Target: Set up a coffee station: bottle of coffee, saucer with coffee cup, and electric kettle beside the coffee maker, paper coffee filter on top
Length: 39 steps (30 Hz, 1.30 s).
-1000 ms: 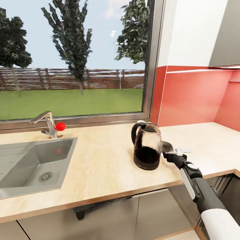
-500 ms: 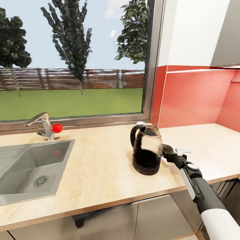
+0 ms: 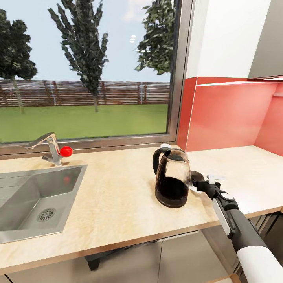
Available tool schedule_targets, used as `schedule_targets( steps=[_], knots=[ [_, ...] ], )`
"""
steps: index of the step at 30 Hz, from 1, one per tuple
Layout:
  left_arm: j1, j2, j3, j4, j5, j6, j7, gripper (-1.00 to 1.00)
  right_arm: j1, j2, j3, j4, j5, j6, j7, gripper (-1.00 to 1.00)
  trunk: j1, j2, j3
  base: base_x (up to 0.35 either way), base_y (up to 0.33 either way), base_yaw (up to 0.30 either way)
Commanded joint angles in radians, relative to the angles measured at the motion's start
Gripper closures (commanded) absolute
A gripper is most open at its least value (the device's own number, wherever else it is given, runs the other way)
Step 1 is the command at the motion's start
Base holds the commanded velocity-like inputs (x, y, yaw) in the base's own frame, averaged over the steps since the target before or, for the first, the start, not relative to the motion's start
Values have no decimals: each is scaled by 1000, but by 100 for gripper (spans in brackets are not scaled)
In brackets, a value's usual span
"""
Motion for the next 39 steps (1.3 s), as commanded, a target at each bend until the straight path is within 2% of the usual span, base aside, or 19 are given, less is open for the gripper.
schedule_targets(
  steps=[1,5,7,32,39],
  knots=[
    [0,-1,2,-2,6,-1,0,-100,0,0,0,-1,-10,5,-2,-100,0,-1,-1,2,-2,0],
    [0,-1,2,-2,6,-1,0,-100,0,0,1,-1,-10,4,-2,-100,0,-1,-1,1,-1,0],
    [0,-9,9,0,11,-4,0,-100,0,3,5,11,-11,-8,-5,-100,0,-1,-1,0,0,0],
    [0,-10,8,0,11,-4,0,-100,0,3,5,11,-11,-9,-5,-100,0,-1,-1,0,0,0],
    [0,-30,12,0,12,-4,0,-100,-2,3,5,45,-8,-41,-6,-100,0,-1,-1,0,0,0]
  ],
)
